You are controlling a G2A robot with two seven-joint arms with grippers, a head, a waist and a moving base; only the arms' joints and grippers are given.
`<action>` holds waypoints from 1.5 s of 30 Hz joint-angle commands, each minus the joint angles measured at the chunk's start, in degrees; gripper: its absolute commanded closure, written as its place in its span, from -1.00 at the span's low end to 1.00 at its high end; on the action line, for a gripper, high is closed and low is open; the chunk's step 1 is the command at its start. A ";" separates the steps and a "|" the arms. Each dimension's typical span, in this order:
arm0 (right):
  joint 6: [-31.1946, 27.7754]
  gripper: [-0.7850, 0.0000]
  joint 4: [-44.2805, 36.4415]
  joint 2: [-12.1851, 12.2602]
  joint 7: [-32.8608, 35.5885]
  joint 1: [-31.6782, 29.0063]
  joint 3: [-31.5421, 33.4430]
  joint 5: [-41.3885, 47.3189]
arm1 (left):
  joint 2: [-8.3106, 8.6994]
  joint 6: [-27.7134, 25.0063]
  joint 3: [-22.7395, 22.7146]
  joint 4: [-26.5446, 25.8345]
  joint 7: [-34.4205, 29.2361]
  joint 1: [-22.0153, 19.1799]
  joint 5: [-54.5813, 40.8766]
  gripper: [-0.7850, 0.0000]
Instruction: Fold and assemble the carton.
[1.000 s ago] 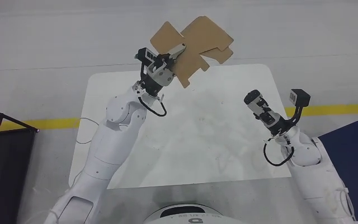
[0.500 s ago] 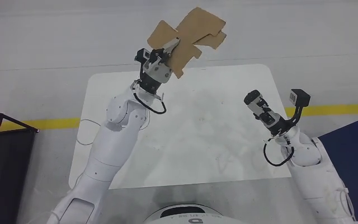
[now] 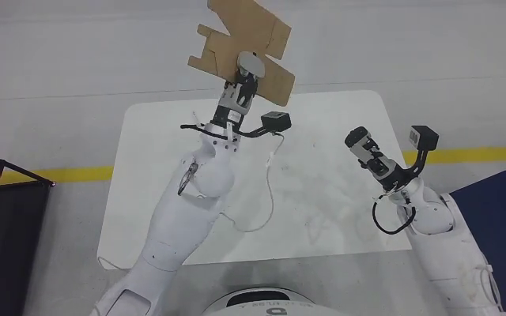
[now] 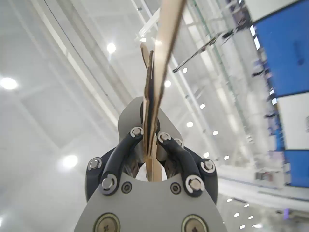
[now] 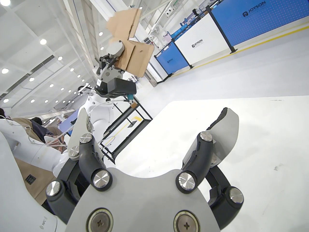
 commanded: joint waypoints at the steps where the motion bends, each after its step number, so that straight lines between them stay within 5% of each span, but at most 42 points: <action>1: 0.00 -1.00 0.00 0.00 0.00 0.00 0.00 0.00 | -0.19 1.00 -0.52 -0.10 2.06 0.16 -6.55 1.00; 14: 0.00 -1.00 0.00 0.00 0.00 0.00 0.00 0.00 | 0.39 11.87 -3.73 -1.09 8.11 2.81 -6.80 1.00; 16: 0.00 -1.00 0.00 0.00 0.00 0.00 0.00 0.00 | 0.81 12.47 -3.92 -0.09 9.24 1.77 3.14 1.00; 19: 0.00 -1.00 0.00 0.00 0.00 0.00 0.00 0.00 | 2.26 18.57 -4.04 1.98 7.08 -0.06 33.73 1.00; 33: 0.00 -1.00 0.00 0.00 0.00 0.00 0.00 0.00 | 5.84 7.14 -6.49 11.21 -31.40 -6.98 102.50 1.00; 40: 0.00 -1.00 0.00 0.00 0.00 0.00 0.00 0.00 | 7.54 -5.73 -8.48 14.42 -39.23 -8.64 123.62 1.00; 45: 0.00 -1.00 0.00 0.00 0.00 0.00 0.00 0.00 | 8.01 -17.01 -9.55 14.92 -41.36 -9.28 129.62 1.00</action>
